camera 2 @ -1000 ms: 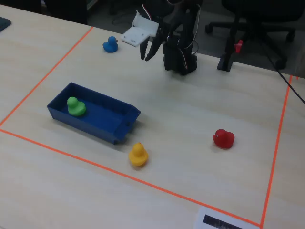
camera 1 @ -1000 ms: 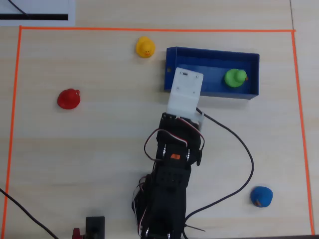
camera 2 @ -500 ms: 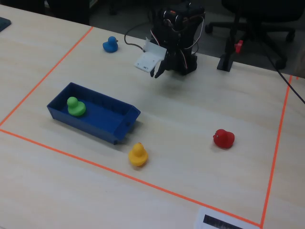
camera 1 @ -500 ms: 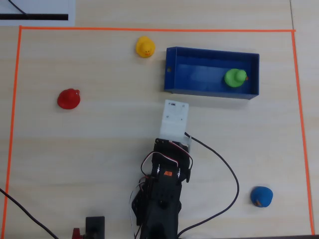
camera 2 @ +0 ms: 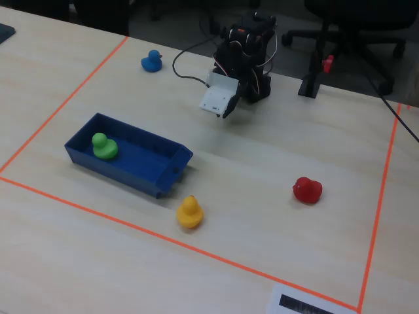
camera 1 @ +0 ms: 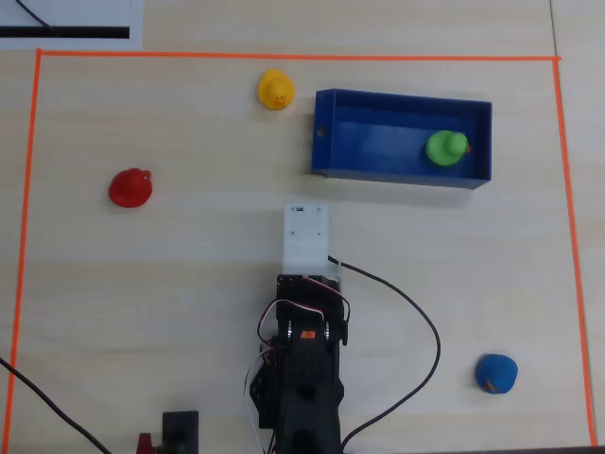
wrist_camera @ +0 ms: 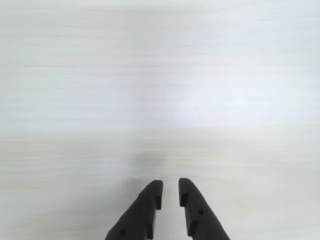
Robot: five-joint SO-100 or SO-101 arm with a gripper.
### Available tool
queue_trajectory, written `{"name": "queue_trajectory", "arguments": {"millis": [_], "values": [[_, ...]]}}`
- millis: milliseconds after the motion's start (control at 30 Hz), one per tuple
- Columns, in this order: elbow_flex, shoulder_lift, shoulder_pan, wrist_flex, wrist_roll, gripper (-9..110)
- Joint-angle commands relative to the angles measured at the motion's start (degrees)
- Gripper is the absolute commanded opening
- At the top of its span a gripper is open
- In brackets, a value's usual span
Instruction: Grasp green duck and put it into box.
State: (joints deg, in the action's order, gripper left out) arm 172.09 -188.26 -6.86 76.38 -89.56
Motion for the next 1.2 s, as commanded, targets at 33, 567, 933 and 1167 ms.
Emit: {"name": "queue_trajectory", "arguments": {"millis": [33, 567, 933, 1167], "values": [[1.0, -1.2, 1.1, -0.1, -0.1, 0], [6.1, -1.3, 1.8, 0.7, -0.5, 0], [6.1, -1.4, 4.3, 0.7, -0.4, 1], [6.1, -1.4, 4.3, 0.7, -0.4, 1]]}}
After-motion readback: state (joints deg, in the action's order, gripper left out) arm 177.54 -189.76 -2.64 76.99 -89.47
